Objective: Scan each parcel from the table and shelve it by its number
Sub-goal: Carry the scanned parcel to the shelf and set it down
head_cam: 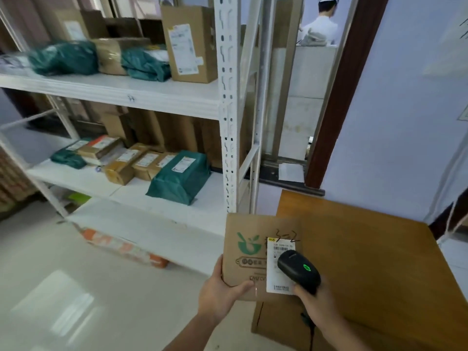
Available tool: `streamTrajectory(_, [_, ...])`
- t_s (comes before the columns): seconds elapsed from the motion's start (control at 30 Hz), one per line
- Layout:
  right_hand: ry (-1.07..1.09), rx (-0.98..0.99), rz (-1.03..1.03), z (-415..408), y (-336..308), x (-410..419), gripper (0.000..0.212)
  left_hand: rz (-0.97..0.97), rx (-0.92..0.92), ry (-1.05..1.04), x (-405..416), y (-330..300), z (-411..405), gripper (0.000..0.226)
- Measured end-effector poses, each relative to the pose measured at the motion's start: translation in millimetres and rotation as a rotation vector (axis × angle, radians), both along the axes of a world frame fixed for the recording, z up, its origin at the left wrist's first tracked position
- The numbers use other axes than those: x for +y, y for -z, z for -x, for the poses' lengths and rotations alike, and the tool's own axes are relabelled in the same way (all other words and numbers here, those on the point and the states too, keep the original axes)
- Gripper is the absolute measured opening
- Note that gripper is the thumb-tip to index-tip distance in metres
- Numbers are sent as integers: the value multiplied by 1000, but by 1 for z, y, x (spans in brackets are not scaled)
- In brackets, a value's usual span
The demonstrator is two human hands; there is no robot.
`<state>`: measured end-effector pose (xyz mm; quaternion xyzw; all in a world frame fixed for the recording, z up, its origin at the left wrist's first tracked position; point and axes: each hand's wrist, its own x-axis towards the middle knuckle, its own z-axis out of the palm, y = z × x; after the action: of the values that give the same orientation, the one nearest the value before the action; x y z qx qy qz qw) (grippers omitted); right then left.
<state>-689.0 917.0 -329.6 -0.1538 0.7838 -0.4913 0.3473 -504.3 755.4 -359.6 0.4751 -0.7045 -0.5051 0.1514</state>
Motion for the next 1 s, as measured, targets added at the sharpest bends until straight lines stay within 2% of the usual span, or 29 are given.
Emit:
streamTrajectory(0.27, [-126, -46, 30, -67, -9, -78, 56, 29, 4, -125, -60, 2, -90, 115])
streamTrajectory(0.43, [-132, -8, 21, -117, -14, -129, 46, 41, 13, -126, -110, 2, -133, 102])
streamTrajectory(0.57, [-116, 85, 5, -149, -17, -170, 42, 4, 49, -133, -158, 7, -158, 114])
streamTrajectory(0.63, [-119, 101, 7, -155, -21, -189, 42, -32, 74, -145, -181, 6, -162, 111])
streamTrajectory(0.7, [-127, 114, 2, -158, -24, -206, 44, -65, 78, -147, -202, 4, -161, 98])
streamTrajectory(0.93, [-88, 106, 21, -144, -23, -253, 47, -138, 73, -24, -268, 4, -127, 81])
streamTrajectory(1.0, [-95, 110, 13, -134, -21, -264, 46, -141, 87, 5, -285, 8, -113, 87])
